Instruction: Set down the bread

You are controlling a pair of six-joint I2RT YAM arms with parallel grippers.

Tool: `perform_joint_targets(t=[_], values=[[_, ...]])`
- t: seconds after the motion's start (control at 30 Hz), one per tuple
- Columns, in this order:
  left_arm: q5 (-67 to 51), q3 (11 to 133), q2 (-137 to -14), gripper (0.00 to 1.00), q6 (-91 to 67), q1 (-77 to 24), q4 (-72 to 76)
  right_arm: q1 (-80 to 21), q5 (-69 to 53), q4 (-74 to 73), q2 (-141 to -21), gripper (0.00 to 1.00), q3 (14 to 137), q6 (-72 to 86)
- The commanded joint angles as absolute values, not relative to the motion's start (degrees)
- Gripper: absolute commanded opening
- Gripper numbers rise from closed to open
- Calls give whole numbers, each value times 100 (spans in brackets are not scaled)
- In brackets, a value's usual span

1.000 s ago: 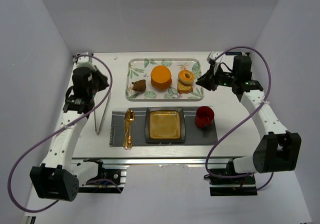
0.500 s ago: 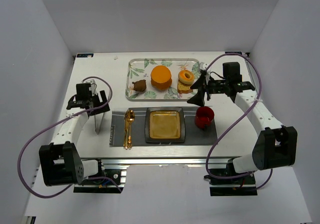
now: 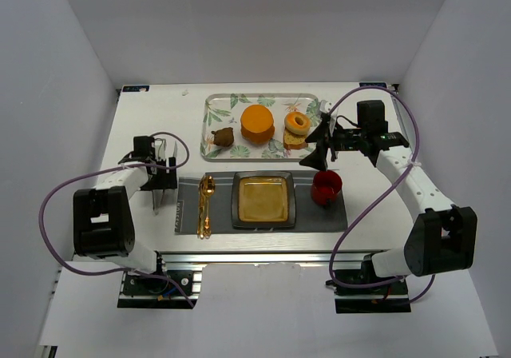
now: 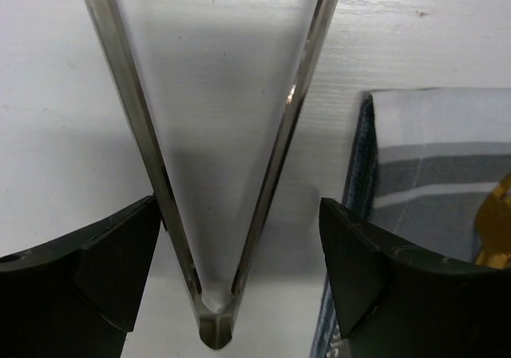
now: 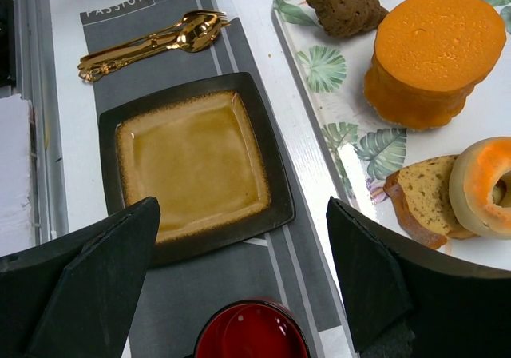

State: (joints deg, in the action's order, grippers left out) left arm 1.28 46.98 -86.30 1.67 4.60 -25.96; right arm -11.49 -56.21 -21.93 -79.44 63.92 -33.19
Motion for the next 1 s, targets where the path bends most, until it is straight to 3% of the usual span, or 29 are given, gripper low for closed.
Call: perform_joint_targets(t=[0.0, 0.23, 0.33, 0.37, 0.5, 0.6, 0.67, 0.8, 0.97], values=[[149, 4589, -8779, 88, 369, 457, -2190, -1142, -5581, -1995, -7761, 89, 6416, -3261], [483, 4377, -8824, 76, 167, 457, -1899, -1108, -5493, -1978, -7743, 89, 6469, -3173], [606, 4394, -8859, 62, 88, 457, -1828, -1081, -5484, -2004, -7761, 89, 6530, -3164], [615, 4377, -8851, 49, 70, 457, -1793, -1081, -5467, -2021, -7752, 89, 6548, -3164], [510, 4412, -8728, 26, -184, 466, -1723, -1028, -5432, -2083, -7769, 89, 6644, -3199], [300, 4604, -8387, 19, -386, 457, -1854, -976, -5405, -2092, -7752, 89, 6671, -3182], [80, 4806, -8114, 17, -527, 466, -1959, -958, -5344, -2092, -7726, 89, 6645, -3155], [-1673, 5534, -7551, 18, -1280, 457, -2118, -932, -5291, -1978, -7673, 89, 6540, -3041], [-2872, 5958, -7356, 40, -2282, 335, -1812, -923, -5344, -1934, -7725, 89, 6539, -2971]])
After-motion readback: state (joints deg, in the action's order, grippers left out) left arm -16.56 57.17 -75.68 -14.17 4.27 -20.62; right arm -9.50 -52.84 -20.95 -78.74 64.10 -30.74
